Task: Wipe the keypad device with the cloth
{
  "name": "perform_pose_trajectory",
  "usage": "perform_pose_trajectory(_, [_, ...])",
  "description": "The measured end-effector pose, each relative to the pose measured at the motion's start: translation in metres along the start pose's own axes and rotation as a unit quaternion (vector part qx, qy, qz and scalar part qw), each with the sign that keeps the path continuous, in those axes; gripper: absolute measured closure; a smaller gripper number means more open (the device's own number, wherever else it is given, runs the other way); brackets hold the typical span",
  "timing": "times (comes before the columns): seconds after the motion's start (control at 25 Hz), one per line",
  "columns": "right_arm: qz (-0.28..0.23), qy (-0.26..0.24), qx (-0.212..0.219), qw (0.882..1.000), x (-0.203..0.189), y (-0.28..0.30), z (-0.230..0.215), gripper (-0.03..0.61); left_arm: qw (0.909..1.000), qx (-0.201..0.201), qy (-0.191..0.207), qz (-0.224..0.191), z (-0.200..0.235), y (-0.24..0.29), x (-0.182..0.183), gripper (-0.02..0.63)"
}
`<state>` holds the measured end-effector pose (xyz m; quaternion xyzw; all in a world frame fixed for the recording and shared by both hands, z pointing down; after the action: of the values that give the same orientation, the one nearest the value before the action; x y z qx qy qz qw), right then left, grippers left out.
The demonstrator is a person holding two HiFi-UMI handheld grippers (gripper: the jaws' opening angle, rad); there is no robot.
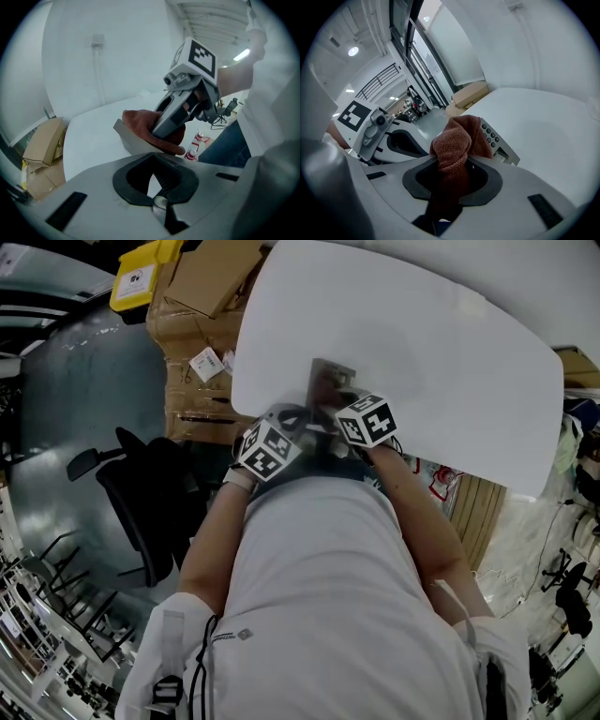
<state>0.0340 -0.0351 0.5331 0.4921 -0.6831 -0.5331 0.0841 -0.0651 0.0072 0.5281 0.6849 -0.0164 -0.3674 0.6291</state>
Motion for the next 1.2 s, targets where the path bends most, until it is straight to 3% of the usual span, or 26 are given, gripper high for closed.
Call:
perform_pose_trajectory(0.64, [0.000, 0.077, 0.014, 0.997, -0.034, 0.007, -0.037, 0.478, 0.9998, -0.015, -0.015, -0.004, 0.003, 0.001, -0.001, 0.603])
perform_pose_trajectory(1.2, [0.004, 0.112, 0.007, 0.994, -0.054, 0.011, -0.056, 0.477, 0.9997, -0.002, -0.023, -0.007, 0.003, 0.002, -0.003, 0.603])
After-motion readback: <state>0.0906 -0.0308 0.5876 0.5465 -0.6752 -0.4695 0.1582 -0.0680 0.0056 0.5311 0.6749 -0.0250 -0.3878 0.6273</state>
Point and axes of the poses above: the fingertips, and each gripper's own axes: y forward along the fingers, z to its left, x out of its top, the point moved 6 cm from there along -y, backward along the fingers, and after that the axes turned 13 degrees about z, right-handed, at the moved point
